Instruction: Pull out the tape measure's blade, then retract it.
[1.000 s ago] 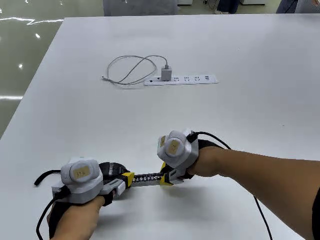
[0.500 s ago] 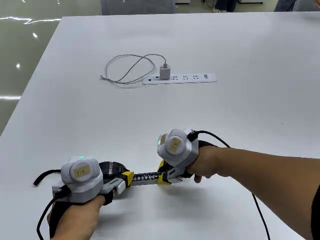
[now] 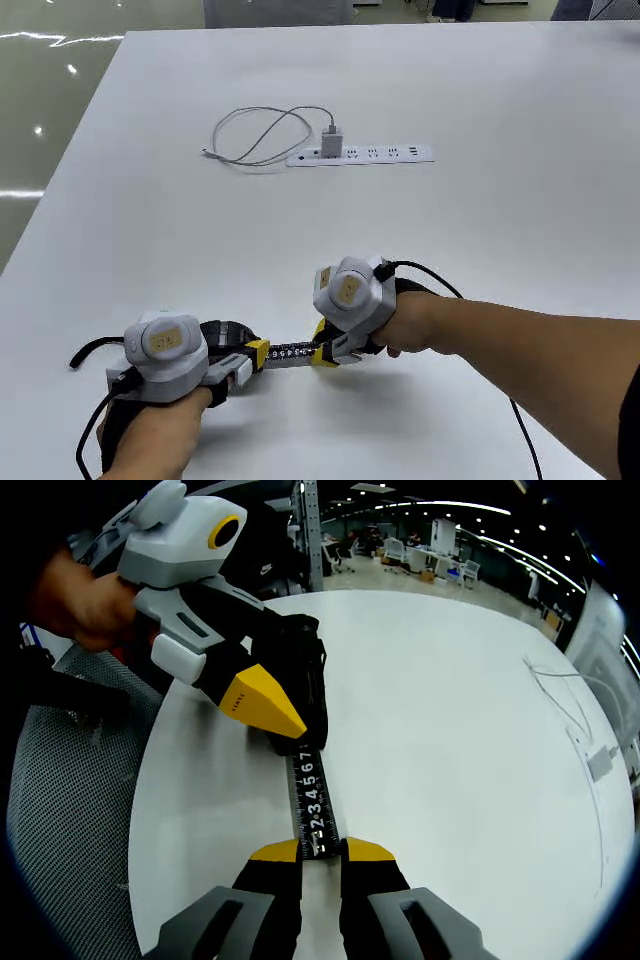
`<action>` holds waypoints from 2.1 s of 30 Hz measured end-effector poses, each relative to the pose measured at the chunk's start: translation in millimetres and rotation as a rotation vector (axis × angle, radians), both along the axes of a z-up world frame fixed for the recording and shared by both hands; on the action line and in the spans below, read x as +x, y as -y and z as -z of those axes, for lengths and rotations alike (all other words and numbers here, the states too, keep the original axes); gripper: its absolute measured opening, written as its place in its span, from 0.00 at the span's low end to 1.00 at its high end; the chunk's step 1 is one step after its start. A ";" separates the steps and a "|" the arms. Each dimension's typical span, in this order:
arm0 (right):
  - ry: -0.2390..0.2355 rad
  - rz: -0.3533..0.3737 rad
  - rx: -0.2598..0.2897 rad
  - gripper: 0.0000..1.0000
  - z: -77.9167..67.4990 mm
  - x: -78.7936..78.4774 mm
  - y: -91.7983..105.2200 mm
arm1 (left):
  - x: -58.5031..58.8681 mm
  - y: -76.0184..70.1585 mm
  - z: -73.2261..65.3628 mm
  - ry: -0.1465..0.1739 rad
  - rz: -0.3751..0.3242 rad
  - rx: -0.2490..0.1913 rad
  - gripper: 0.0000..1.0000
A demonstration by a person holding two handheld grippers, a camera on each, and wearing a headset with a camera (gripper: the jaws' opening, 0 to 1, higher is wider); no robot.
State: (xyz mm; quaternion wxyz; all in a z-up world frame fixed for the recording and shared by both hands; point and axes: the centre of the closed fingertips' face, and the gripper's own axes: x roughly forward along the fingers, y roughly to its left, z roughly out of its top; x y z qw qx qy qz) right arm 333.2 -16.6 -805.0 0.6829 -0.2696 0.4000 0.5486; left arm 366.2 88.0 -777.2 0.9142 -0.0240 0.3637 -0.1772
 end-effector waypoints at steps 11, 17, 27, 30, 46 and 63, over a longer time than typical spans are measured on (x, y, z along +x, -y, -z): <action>0.023 -0.031 0.014 0.10 0.9 -0.8 -3.0 | -0.2 0.3 -0.3 0.001 -0.001 0.002 0.61; 0.030 -0.031 0.020 0.10 1.3 -1.4 -7.1 | -0.8 0.6 -0.4 0.001 0.001 0.003 0.61; 0.032 -0.015 0.035 0.10 1.2 -0.7 -13.5 | -1.1 0.3 -0.7 0.002 0.004 0.003 0.61; 0.036 -0.009 0.042 0.10 1.6 0.2 -16.2 | -0.9 0.3 -0.8 0.001 0.003 0.003 0.61; 0.019 0.000 0.084 0.10 1.2 0.4 -24.5 | -1.1 0.2 -0.2 -0.001 0.005 -0.001 0.60; 0.032 0.005 0.103 0.10 1.3 1.8 -32.3 | -0.7 0.2 -0.1 -0.004 0.007 -0.004 0.60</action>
